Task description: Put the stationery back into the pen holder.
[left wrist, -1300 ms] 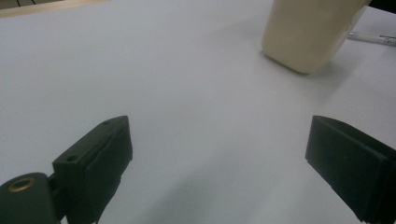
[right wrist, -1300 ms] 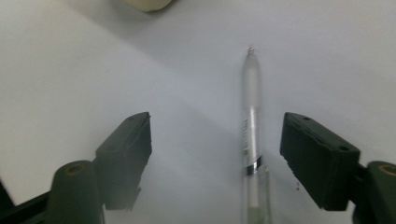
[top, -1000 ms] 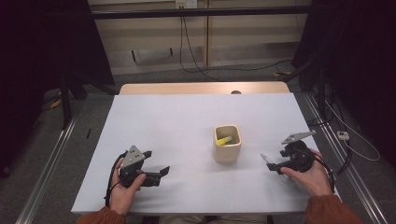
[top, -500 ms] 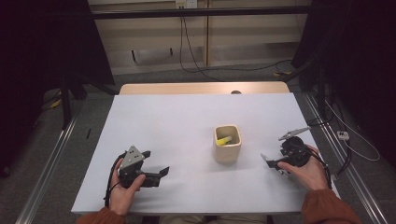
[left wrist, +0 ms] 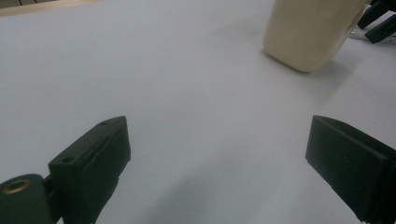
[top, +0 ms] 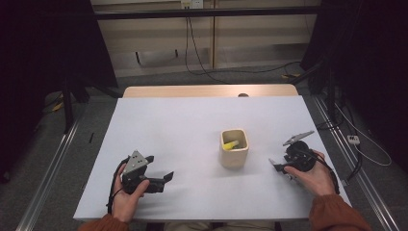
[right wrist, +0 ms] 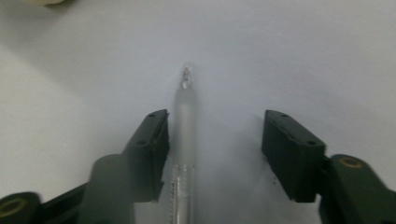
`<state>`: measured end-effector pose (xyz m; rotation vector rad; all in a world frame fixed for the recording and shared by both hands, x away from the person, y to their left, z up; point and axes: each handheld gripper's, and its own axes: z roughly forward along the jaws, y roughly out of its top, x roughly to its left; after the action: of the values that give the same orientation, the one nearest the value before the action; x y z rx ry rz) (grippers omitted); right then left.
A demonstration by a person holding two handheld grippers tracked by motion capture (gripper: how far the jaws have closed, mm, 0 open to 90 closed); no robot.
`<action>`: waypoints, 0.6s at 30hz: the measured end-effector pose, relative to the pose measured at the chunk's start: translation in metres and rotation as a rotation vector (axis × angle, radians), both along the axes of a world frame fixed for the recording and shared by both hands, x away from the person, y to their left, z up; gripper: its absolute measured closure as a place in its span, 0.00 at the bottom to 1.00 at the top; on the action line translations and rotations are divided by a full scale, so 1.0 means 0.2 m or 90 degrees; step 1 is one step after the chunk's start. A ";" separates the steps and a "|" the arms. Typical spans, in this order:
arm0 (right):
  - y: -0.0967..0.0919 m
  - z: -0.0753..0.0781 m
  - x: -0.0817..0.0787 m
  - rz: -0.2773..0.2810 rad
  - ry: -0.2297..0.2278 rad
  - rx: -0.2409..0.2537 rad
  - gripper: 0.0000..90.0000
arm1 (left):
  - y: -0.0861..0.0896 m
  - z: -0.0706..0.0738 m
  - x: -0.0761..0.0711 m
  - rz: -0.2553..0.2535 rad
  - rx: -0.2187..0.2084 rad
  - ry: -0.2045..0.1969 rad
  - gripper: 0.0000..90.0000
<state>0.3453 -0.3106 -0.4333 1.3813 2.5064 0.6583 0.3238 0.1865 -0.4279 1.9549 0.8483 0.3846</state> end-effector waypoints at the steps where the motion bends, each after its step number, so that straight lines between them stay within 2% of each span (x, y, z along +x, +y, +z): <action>1: 0.01 0.00 0.00 0.001 0.001 -0.005 0.53 | 0.00 0.00 0.00 0.001 -0.003 0.001 0.07; 6: 0.04 0.01 -0.01 0.013 0.007 -0.016 0.65 | 0.00 0.00 0.00 0.001 -0.005 0.003 0.07; 7: 0.04 0.01 -0.01 0.022 0.007 -0.017 0.69 | 0.00 0.00 0.00 0.002 0.001 0.003 0.07; 10: 0.06 0.02 -0.01 0.019 0.019 -0.020 0.77 | 0.00 -0.01 0.00 0.005 0.004 0.010 0.07; 14: 0.07 0.02 0.01 0.004 0.036 -0.024 0.79 | 0.00 -0.01 0.00 0.007 0.002 0.010 0.07; 18: 0.06 0.02 0.01 -0.012 0.049 -0.010 0.79 | 0.00 -0.01 0.00 0.005 0.003 0.010 0.07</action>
<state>0.3481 -0.2981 -0.4295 1.4498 2.5470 0.5911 0.3244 0.1870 -0.4297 1.9620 0.8668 0.3767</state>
